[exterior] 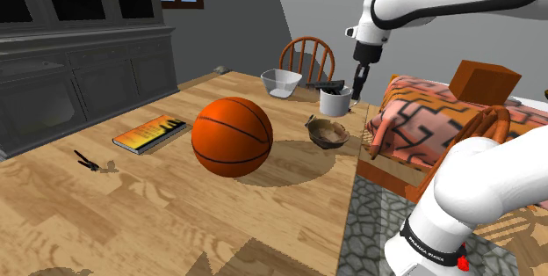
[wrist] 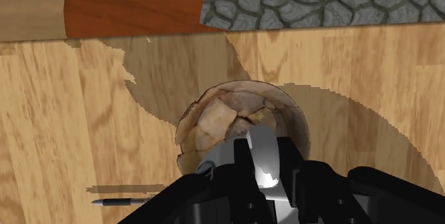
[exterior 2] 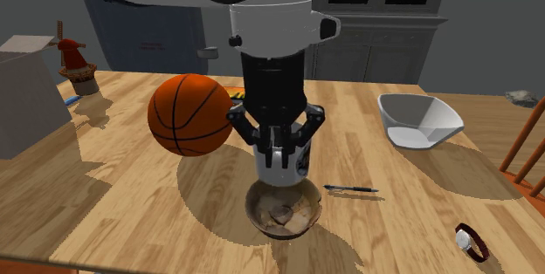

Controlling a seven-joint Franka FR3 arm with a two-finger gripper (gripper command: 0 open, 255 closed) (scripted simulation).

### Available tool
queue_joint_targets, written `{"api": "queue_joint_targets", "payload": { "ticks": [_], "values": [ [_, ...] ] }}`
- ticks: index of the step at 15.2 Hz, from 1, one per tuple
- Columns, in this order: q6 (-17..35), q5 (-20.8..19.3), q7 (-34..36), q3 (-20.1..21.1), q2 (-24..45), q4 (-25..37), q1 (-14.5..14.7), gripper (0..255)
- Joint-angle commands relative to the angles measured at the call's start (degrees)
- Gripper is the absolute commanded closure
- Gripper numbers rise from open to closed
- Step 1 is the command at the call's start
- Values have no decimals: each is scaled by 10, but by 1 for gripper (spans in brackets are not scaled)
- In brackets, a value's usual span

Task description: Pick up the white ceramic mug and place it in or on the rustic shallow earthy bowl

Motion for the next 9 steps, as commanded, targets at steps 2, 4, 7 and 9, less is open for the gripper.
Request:
{"api": "queue_joint_targets", "payload": {
  "ticks": [2,4,7,9],
  "values": [
    [23,-3,1,-3,0,-22,-1,255],
    [39,-5,2,-5,1,-37,-2,255],
    [62,-8,3,-8,4,-58,-3,255],
    [79,-10,4,-11,7,-72,-4,255]
  ]
}}
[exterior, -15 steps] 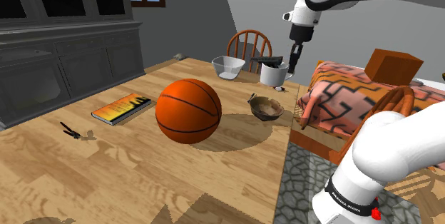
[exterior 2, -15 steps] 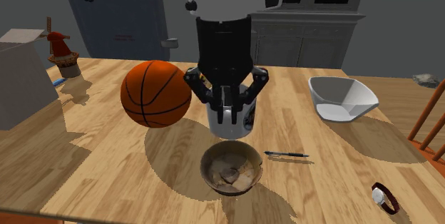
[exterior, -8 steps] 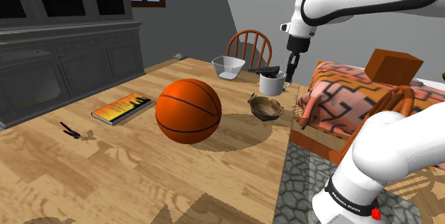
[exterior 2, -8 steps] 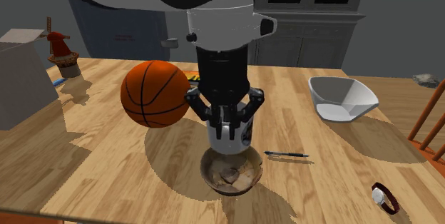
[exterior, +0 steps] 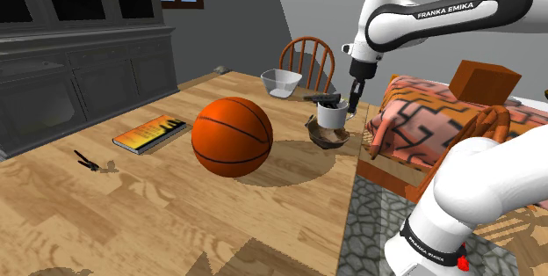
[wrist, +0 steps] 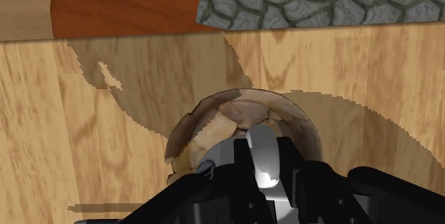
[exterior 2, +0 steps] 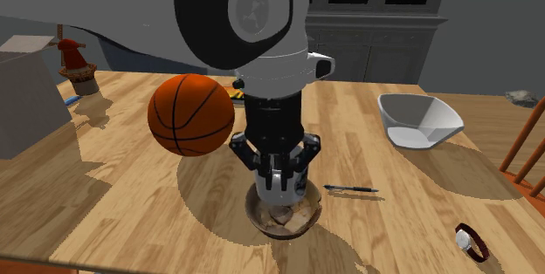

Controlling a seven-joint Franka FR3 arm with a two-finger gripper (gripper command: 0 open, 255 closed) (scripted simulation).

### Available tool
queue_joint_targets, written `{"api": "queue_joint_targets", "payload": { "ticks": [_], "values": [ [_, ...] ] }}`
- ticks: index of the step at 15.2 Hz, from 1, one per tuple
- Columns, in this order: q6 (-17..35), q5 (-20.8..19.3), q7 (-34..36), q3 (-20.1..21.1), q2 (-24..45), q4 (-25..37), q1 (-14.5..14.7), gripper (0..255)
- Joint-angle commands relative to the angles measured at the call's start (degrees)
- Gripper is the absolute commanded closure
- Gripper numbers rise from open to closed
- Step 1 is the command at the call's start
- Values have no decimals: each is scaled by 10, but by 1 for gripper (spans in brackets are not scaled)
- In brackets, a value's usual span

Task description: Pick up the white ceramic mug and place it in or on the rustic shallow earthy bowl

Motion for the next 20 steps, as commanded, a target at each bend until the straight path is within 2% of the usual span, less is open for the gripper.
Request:
{"api": "queue_joint_targets", "payload": {
  "ticks": [1,10,11,16,20],
  "values": [
    [15,-2,0,-3,3,-11,-1,255],
    [26,-3,1,-4,5,-20,-1,255],
    [26,-3,1,-4,6,-20,-1,0],
    [26,-3,1,-4,5,-20,-1,0],
    [-51,7,-1,8,-6,45,3,0]
  ]
}}
